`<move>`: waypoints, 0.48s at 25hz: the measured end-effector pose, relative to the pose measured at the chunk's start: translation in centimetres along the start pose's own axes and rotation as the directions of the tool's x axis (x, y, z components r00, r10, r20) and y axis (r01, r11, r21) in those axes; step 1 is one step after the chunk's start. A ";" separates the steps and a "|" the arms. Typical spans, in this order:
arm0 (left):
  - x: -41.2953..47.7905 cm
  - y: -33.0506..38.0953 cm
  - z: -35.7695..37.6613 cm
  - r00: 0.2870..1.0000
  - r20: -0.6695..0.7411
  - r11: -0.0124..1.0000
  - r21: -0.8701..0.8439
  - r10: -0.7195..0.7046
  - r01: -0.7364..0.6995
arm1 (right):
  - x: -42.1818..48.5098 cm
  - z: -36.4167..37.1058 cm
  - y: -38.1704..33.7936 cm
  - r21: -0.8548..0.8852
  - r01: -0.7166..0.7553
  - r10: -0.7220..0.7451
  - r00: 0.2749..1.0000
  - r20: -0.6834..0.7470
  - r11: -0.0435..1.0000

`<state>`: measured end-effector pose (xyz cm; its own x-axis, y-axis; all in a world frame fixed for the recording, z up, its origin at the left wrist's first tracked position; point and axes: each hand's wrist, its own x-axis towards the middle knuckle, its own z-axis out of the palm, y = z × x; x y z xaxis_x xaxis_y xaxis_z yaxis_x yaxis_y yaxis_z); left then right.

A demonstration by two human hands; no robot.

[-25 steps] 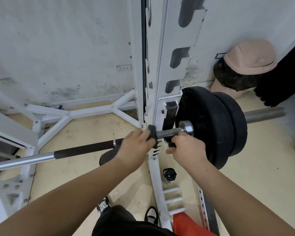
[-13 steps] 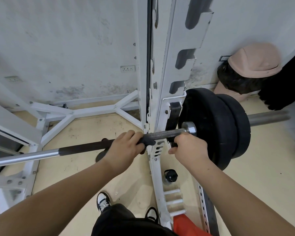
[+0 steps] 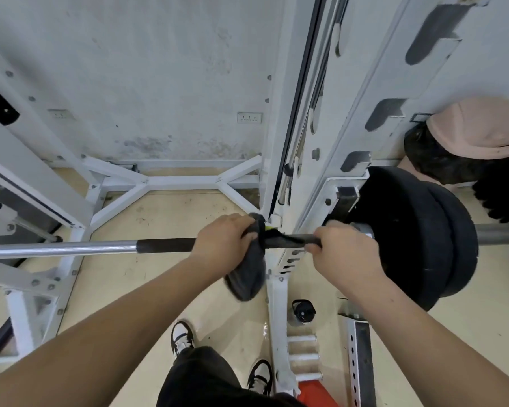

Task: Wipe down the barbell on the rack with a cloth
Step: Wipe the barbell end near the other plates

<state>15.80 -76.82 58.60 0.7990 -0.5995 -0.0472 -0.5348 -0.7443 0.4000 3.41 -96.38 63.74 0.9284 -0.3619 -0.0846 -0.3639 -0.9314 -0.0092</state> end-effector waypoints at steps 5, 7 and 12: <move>2.5 5.3 0.3 0.977 0.198 0.996 -0.047 0.078 -0.070 | 1.2 2.7 -1.9 0.031 0.074 -0.073 0.997 -0.008 0.997; 2.7 3.4 -0.8 0.959 0.267 0.994 -0.081 0.092 -0.072 | 1.4 3.8 -1.5 0.009 0.068 -0.067 0.997 -0.046 0.998; 3.8 0.8 -2.0 0.933 0.357 0.998 0.061 -0.046 0.026 | 1.3 5.3 -1.7 0.051 0.054 -0.046 0.989 -0.140 0.997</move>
<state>18.97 -79.11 60.60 0.6718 -0.6300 -0.3897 -0.5293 -0.7763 0.3425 4.79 -95.08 58.41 0.9457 -0.3202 0.0562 -0.3166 -0.9463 -0.0649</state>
